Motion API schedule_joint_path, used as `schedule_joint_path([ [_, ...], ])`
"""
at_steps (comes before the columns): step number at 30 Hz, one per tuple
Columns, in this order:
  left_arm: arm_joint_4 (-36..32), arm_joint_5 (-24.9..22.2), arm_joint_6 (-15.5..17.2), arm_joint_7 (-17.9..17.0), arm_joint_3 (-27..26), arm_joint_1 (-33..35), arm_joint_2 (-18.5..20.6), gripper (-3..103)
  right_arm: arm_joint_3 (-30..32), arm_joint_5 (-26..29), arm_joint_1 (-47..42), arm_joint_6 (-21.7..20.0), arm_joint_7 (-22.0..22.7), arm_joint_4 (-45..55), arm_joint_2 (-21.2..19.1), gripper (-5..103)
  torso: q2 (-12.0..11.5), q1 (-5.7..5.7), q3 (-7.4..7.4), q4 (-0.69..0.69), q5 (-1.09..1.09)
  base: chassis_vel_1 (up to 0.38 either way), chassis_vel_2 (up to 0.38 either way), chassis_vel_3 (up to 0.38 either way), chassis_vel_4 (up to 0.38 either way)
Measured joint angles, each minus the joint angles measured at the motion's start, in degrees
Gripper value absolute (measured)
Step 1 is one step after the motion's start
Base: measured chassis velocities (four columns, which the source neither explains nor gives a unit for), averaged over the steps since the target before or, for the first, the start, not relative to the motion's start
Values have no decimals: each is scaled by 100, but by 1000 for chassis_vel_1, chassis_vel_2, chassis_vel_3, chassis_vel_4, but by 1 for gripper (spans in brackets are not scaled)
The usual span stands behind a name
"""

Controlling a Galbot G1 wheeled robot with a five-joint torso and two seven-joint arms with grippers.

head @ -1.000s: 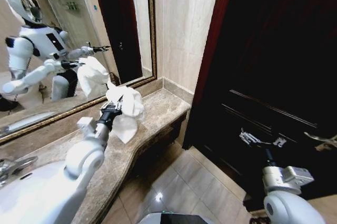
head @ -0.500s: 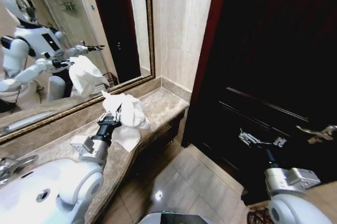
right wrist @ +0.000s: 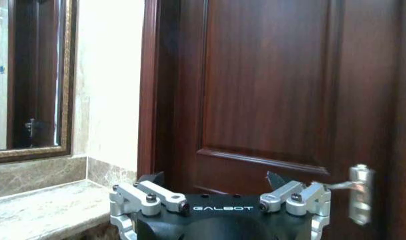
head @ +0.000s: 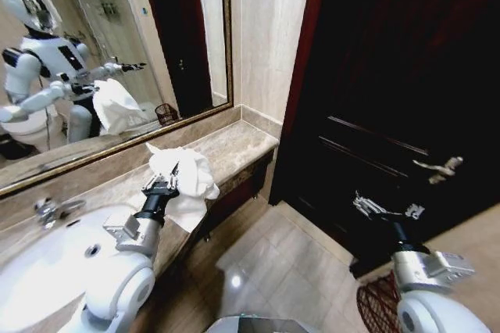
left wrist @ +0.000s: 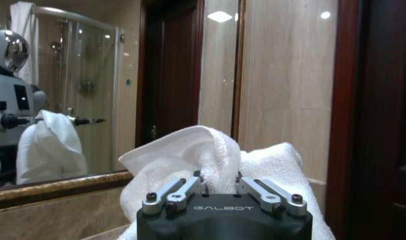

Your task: Discard the used towel into the hamper.

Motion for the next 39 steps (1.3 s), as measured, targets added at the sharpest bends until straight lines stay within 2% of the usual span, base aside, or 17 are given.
schedule_joint_path([
  [4,0,32,-19,41,34,1,-19,15,3,-2,-8,-2,21,0,9,100,2,-2,-1,2,-1,150,-110,-194,136],
  [5,1,42,-25,57,44,1,-25,15,5,-2,-8,-6,29,0,9,100,1,-1,0,-4,-1,39,-60,-104,50],
  [7,5,49,-34,70,50,1,-30,15,6,-2,-6,-12,43,0,7,100,1,1,0,-5,1,-8,-63,-74,7],
  [9,30,53,-48,101,53,1,-33,15,6,-2,9,-25,62,0,3,100,-4,10,4,0,0,-113,-42,-16,-85],
  [20,175,-59,-95,274,92,-102,1,15,1,-3,47,-64,106,-3,0,100,-4,6,2,-1,0,-99,-34,-30,-115],
  [28,309,-113,-205,540,126,-132,-24,15,40,0,34,-69,180,-6,-15,100,-3,5,2,-1,1,-103,-135,-135,-107],
  [35,495,-152,-369,934,142,-183,-21,15,38,-5,0,-101,248,-8,38,100,-3,6,2,-1,1,-124,-120,-110,-129],
  [39,601,-184,-430,1011,164,-230,-44,15,37,-17,-9,-111,261,-9,62,100,-3,6,2,-1,0,-125,-134,-112,-142],
])
